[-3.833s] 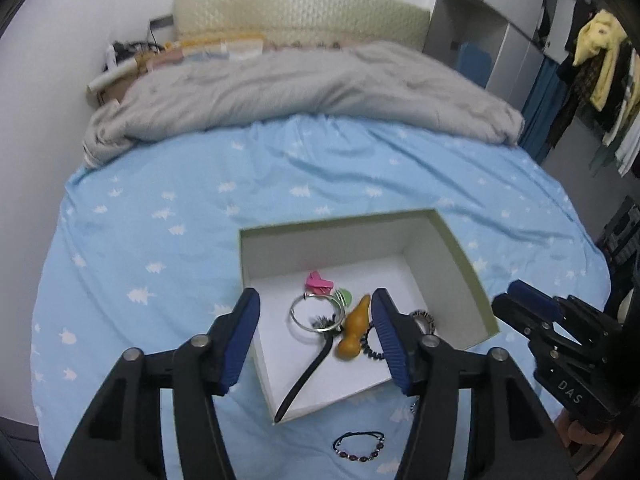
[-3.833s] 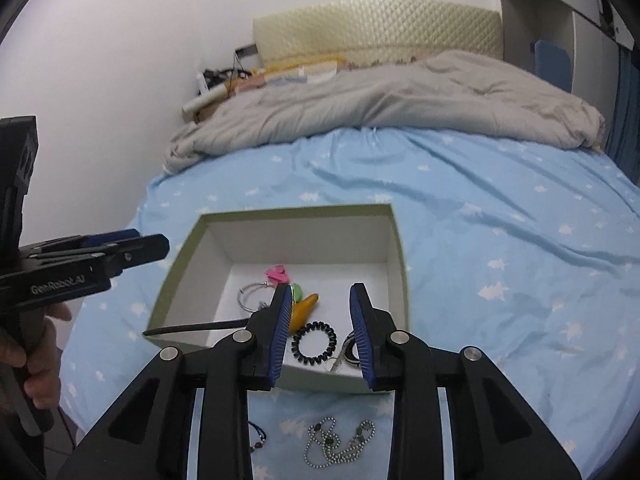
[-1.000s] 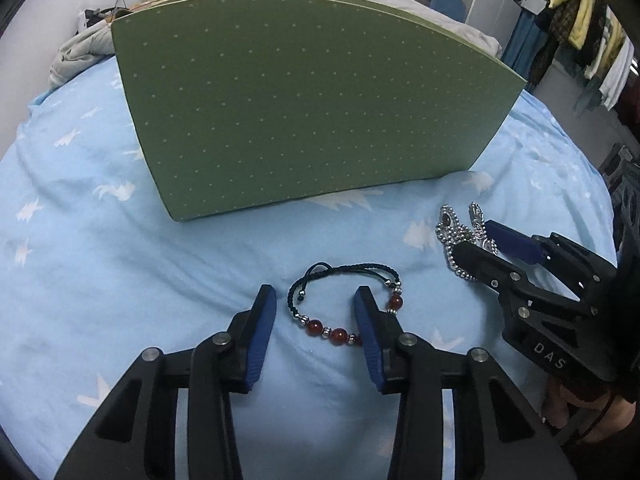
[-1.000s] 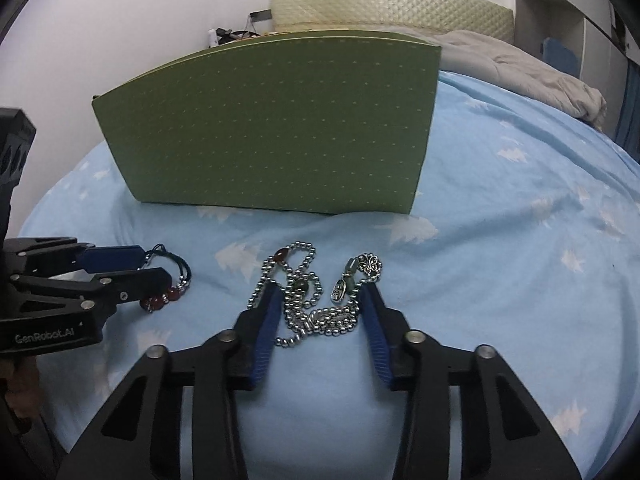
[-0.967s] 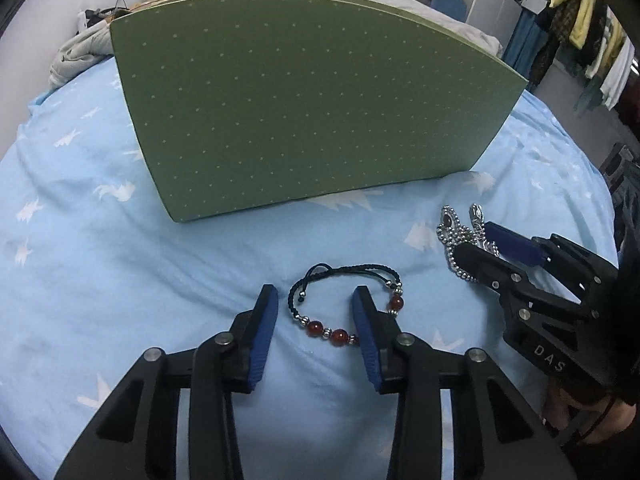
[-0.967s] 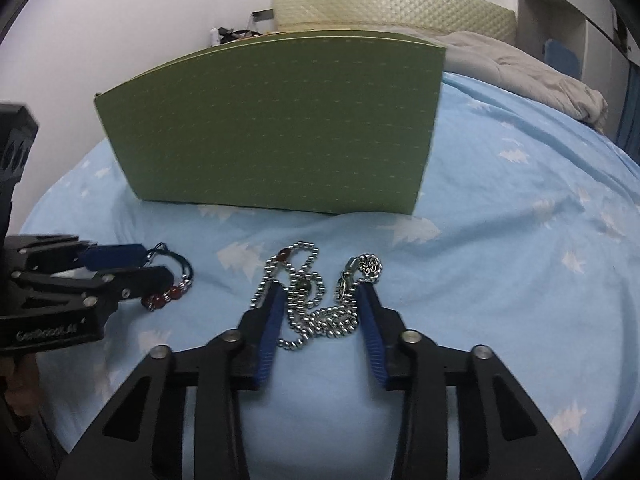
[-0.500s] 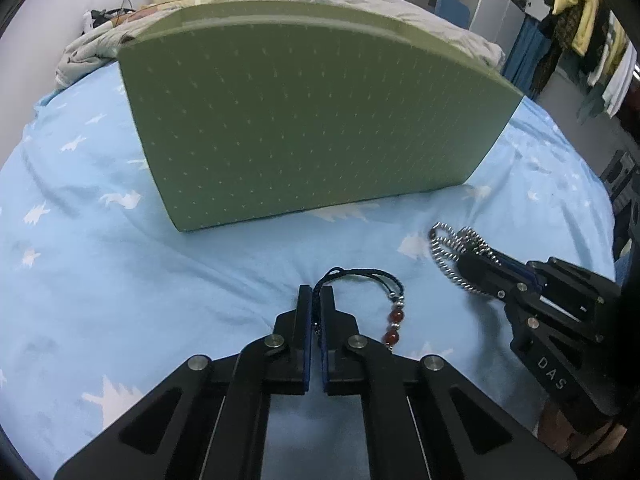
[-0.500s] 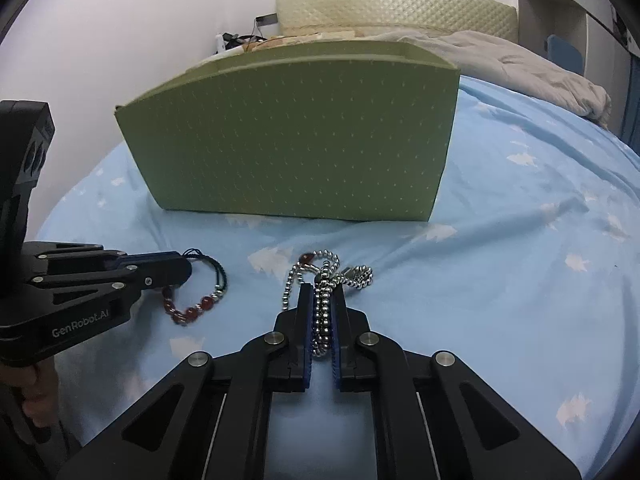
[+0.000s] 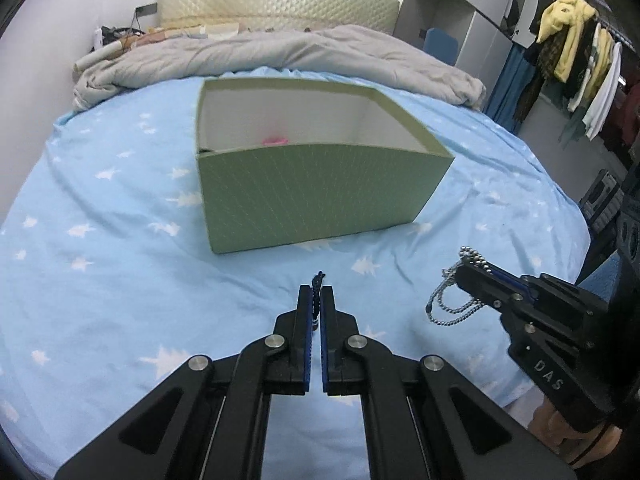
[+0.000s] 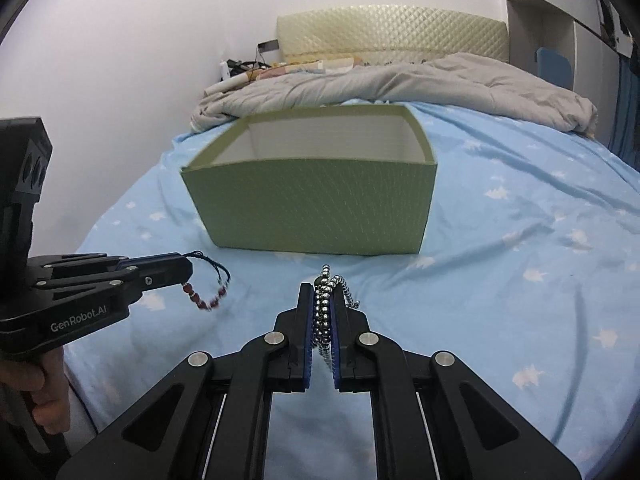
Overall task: Organize jewelry
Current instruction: 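Grasp the red-bead bracelet with the left tool while the right tool grasps the other ball chain, then carry the bracelet and ball chain over the green box and open both tools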
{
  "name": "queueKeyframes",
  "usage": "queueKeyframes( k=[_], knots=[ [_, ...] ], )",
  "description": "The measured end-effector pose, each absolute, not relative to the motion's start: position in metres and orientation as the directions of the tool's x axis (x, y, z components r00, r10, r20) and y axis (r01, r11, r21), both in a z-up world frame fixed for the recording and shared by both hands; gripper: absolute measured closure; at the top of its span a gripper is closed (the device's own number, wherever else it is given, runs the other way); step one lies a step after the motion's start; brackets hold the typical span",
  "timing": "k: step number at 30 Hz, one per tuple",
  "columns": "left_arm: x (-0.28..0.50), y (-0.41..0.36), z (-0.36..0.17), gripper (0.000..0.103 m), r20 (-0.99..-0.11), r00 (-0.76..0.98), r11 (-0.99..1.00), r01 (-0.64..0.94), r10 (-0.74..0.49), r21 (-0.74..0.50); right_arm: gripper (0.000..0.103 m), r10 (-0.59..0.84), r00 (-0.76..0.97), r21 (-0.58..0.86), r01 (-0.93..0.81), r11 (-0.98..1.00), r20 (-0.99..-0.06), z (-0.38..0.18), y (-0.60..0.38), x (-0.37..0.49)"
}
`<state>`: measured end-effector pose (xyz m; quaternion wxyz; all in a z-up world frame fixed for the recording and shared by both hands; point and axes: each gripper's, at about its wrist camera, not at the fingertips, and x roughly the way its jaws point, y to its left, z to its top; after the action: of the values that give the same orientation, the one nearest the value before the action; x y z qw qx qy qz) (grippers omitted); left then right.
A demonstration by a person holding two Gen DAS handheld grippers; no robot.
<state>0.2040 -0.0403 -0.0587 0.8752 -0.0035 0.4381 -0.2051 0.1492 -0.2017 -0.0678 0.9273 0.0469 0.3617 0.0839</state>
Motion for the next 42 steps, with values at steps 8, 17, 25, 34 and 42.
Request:
queueKeyframes(
  k=[8,17,25,34,42],
  knots=[
    [0.189,-0.034,-0.043,0.103,-0.755,0.554,0.922,0.345,-0.350,-0.174,0.098,0.158,0.727,0.141,-0.085,0.986,-0.668,-0.043,-0.202,0.138],
    [0.170,-0.022,0.005,0.102,-0.709,0.611,0.923,0.352,-0.353,-0.156,0.098,0.160,0.761,0.154,-0.080,0.985,-0.628,-0.008,-0.199,0.123],
    [0.181,-0.024,0.039,0.102,-0.674,0.638,0.915,0.373,-0.374,-0.155,0.098,0.169,0.801,0.167,-0.087,0.982,-0.575,0.032,-0.199,0.132],
    [0.222,-0.029,0.068,0.102,-0.645,0.666,0.914,0.383,-0.374,-0.136,0.098,0.180,0.825,0.184,-0.094,0.978,-0.535,0.058,-0.205,0.173],
    [0.270,-0.029,0.091,0.102,-0.638,0.679,0.917,0.381,-0.364,-0.118,0.098,0.179,0.830,0.181,-0.096,0.979,-0.528,0.056,-0.212,0.229]
  ],
)
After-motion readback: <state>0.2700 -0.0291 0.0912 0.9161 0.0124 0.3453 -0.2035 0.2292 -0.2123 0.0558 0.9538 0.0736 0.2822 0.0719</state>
